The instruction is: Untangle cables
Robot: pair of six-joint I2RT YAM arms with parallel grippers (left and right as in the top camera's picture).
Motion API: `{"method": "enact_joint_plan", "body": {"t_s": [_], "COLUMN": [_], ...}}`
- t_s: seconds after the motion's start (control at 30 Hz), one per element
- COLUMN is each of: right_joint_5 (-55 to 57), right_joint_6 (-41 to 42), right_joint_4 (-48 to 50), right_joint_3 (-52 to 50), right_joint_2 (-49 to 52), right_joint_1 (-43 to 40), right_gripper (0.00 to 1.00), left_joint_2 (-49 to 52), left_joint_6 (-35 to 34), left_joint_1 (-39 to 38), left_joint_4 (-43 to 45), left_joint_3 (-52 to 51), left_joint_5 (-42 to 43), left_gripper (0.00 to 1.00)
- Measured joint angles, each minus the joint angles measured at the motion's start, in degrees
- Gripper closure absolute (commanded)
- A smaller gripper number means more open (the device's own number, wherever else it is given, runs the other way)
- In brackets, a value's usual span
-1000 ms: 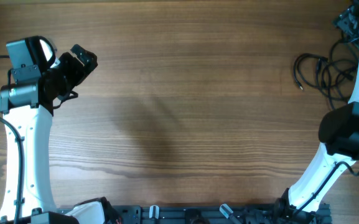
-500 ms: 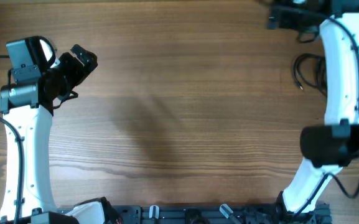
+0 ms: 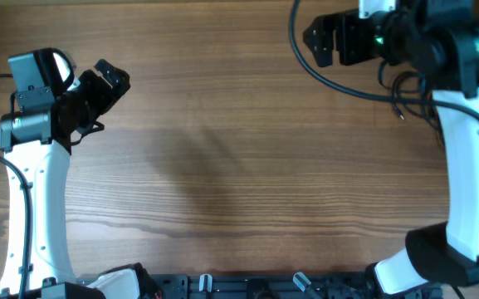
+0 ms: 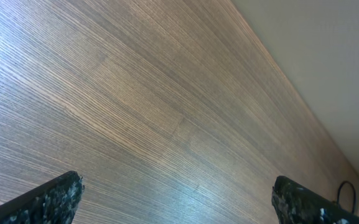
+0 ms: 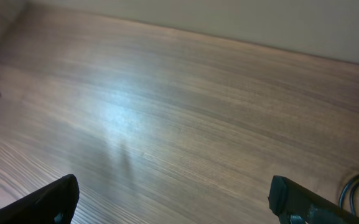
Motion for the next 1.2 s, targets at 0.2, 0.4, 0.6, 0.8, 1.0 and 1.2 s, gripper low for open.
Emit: {"method": "enact_joint_plan", "body": {"t_s": [0.2,0.4,0.6,0.8,1.0,1.2], "right_joint_5": [0.0,-0.3,-0.7,0.2,7.3,13.8], "right_joint_6": [2.6,3.8,1.1,-0.8,-0.8,-3.8], "right_joint_4": [-2.2,-2.7,-4.4,-4.0,-8.9,-2.8], "right_joint_3": [0.0,0.0,0.0,-1.6,-4.7,-5.3], "right_joint_2": [-0.6,-0.6,-0.6,-2.0,-7.0,-9.2], "right_joint_1": [0.0,0.0,0.0,0.0,0.0,0.0], "right_gripper": [0.0,0.0,0.0,0.0,0.0,0.0], "left_joint_2": [0.0,0.0,0.0,0.0,0.0,0.0], "left_joint_6": [0.0,0.0,0.0,0.0,0.0,0.0], "left_joint_1": [0.0,0.0,0.0,0.0,0.0,0.0], "left_joint_4": [0.0,0.0,0.0,0.0,0.0,0.0], "left_joint_3": [0.0,0.0,0.0,0.0,0.0,0.0], "left_joint_5": [0.0,0.0,0.0,0.0,0.0,0.0], "left_gripper": [0.0,0.0,0.0,0.0,0.0,0.0]}}
